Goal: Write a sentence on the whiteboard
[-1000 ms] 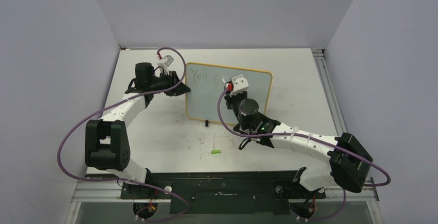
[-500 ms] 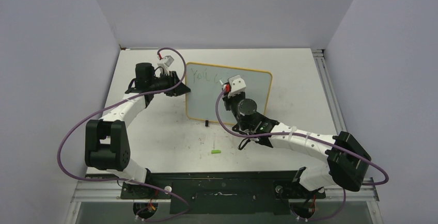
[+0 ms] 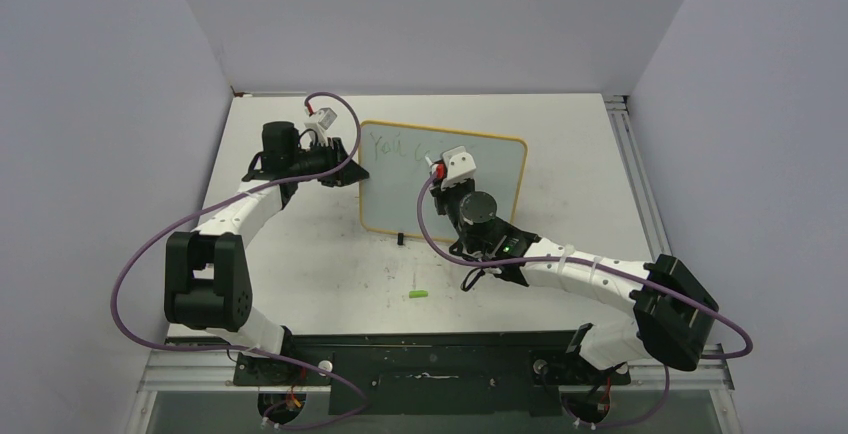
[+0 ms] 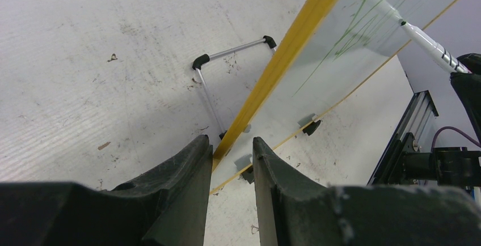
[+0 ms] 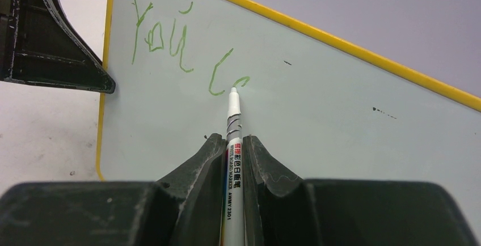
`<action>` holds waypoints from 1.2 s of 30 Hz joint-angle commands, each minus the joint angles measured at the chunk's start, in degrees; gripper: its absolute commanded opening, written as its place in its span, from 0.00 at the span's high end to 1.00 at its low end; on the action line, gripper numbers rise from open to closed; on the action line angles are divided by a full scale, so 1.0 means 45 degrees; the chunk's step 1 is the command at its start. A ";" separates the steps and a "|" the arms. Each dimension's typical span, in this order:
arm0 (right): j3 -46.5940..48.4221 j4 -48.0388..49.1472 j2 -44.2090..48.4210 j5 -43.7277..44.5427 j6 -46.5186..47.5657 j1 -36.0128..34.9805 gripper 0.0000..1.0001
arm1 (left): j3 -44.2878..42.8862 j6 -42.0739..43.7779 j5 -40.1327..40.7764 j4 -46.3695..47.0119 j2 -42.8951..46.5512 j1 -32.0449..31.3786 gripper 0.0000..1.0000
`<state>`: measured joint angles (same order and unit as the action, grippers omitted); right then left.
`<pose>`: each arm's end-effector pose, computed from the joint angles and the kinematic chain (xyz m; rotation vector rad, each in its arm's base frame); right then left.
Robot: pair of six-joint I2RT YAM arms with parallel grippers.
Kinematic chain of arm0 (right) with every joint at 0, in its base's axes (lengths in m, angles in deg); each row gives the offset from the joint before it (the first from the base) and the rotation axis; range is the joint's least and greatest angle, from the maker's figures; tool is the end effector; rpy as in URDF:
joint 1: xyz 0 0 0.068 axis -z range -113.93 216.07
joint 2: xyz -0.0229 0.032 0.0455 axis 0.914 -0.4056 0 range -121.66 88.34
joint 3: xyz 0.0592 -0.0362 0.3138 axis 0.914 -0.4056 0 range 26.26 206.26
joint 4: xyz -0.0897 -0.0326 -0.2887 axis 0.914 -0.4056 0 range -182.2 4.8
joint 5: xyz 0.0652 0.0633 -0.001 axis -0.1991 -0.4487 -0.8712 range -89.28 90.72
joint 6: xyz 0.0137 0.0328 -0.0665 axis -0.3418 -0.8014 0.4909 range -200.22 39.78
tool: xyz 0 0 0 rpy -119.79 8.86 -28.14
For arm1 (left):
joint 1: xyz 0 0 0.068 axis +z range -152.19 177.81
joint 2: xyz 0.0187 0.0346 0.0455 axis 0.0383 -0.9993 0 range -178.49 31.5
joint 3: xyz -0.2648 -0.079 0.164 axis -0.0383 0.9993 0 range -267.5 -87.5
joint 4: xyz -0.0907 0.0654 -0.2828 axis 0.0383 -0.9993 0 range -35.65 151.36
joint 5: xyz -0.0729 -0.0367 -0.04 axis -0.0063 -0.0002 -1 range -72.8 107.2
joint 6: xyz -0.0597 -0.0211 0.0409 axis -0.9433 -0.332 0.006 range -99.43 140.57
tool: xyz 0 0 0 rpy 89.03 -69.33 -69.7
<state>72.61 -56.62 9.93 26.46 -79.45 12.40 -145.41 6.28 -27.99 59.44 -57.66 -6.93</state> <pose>0.2389 0.2781 0.3100 -0.4260 1.5801 0.3433 0.3889 -0.0775 0.2631 0.2930 2.1077 -1.0376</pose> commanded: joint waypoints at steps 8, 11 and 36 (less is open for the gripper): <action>0.0039 0.0181 0.0470 0.0872 0.0165 0.0052 0.95 | -0.0486 0.0166 -0.0349 -0.0049 0.0030 -0.0132 0.70; 0.0105 0.0251 0.0530 0.0916 0.0270 0.0072 0.95 | -0.0484 0.0166 -0.0349 -0.0044 0.0036 -0.0130 0.70; 0.0384 0.0542 0.0635 0.1017 0.0535 0.0091 0.95 | -0.0502 0.0166 -0.0366 -0.0054 0.0039 -0.0140 0.70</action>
<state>72.59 -56.54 10.57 28.45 -77.85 12.40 -145.41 6.28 -27.97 59.42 -57.66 -6.99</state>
